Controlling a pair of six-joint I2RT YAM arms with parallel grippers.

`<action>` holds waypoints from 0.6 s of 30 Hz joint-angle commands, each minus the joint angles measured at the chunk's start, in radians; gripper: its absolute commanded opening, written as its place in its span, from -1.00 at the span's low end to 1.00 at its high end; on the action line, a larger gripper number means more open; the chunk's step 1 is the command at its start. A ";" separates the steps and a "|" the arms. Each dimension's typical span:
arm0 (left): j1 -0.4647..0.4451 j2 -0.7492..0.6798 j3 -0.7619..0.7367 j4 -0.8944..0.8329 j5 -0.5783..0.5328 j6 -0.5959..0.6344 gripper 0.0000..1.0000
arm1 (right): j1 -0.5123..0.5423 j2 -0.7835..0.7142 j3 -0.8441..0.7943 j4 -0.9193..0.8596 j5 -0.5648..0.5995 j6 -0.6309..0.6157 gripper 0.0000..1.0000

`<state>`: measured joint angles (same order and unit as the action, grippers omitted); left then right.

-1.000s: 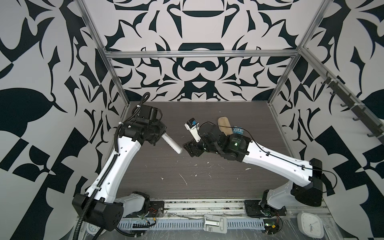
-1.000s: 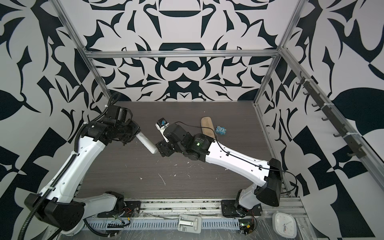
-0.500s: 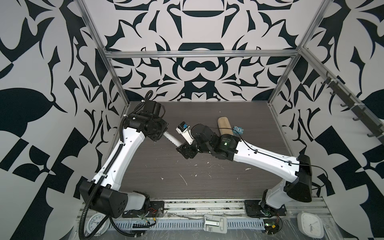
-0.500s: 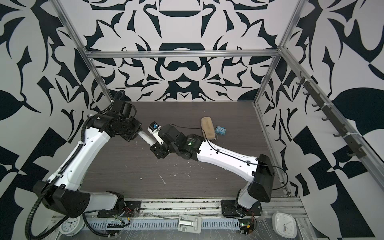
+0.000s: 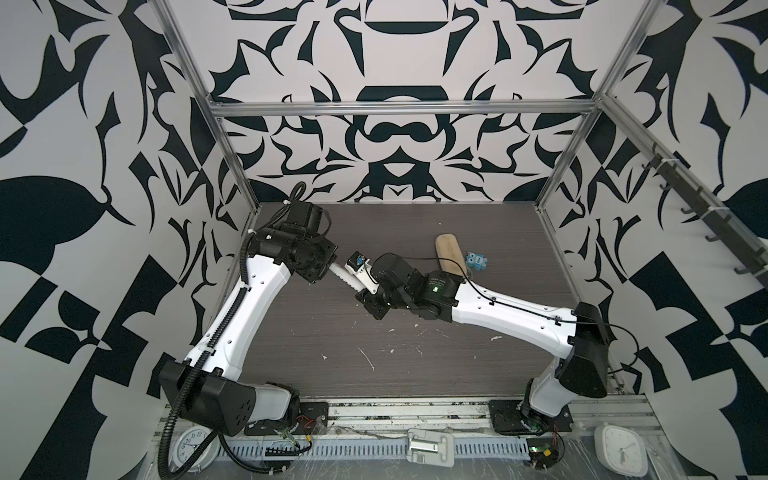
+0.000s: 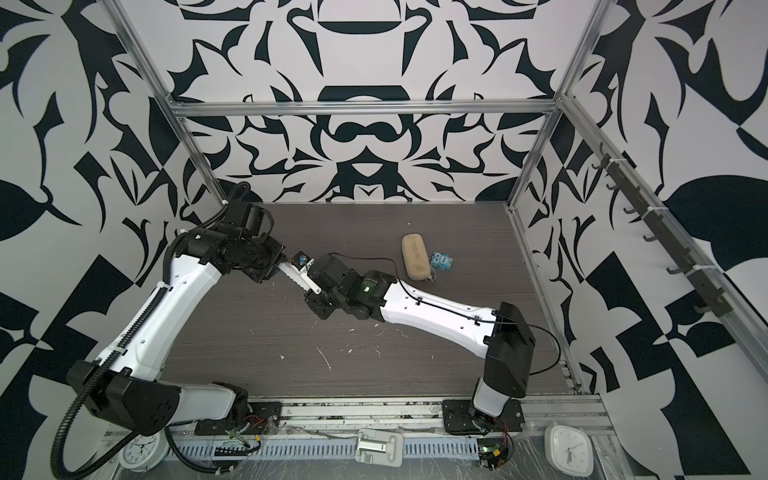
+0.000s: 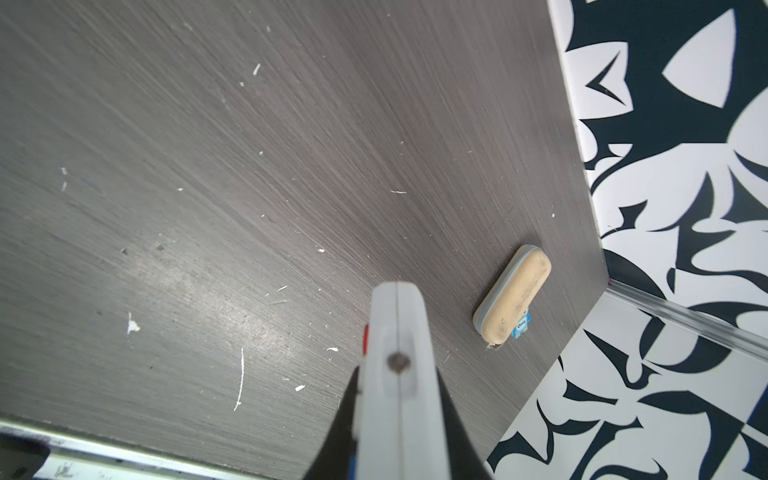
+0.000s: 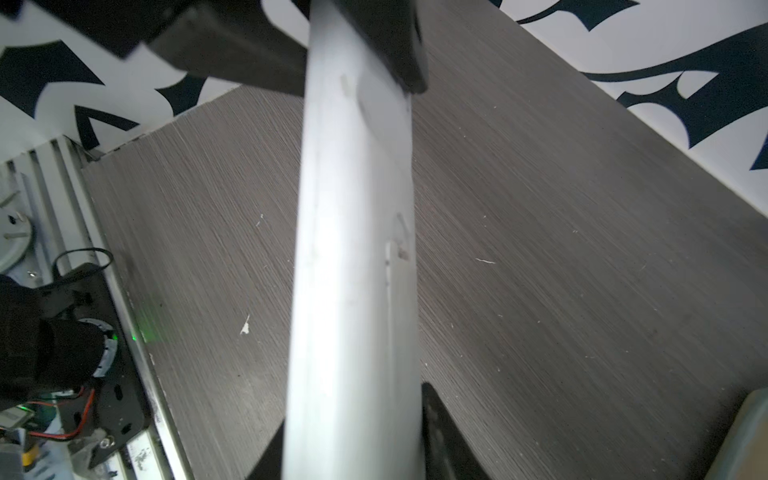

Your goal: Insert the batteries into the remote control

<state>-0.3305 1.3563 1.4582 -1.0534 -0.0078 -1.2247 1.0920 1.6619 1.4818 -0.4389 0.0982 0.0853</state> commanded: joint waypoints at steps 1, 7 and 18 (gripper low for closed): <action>-0.005 -0.013 -0.020 -0.014 0.012 -0.004 -1.00 | -0.005 -0.024 0.034 0.038 0.008 0.037 -0.43; -0.005 -0.023 -0.041 0.008 0.020 -0.013 -1.00 | -0.004 -0.031 0.026 0.039 0.005 0.037 -0.68; 0.005 -0.123 -0.080 0.153 0.082 0.127 0.56 | -0.006 -0.105 -0.045 0.081 0.015 0.084 -1.00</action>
<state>-0.3317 1.3079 1.3949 -0.9585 0.0338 -1.1896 1.0904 1.6318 1.4483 -0.4252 0.1162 0.1131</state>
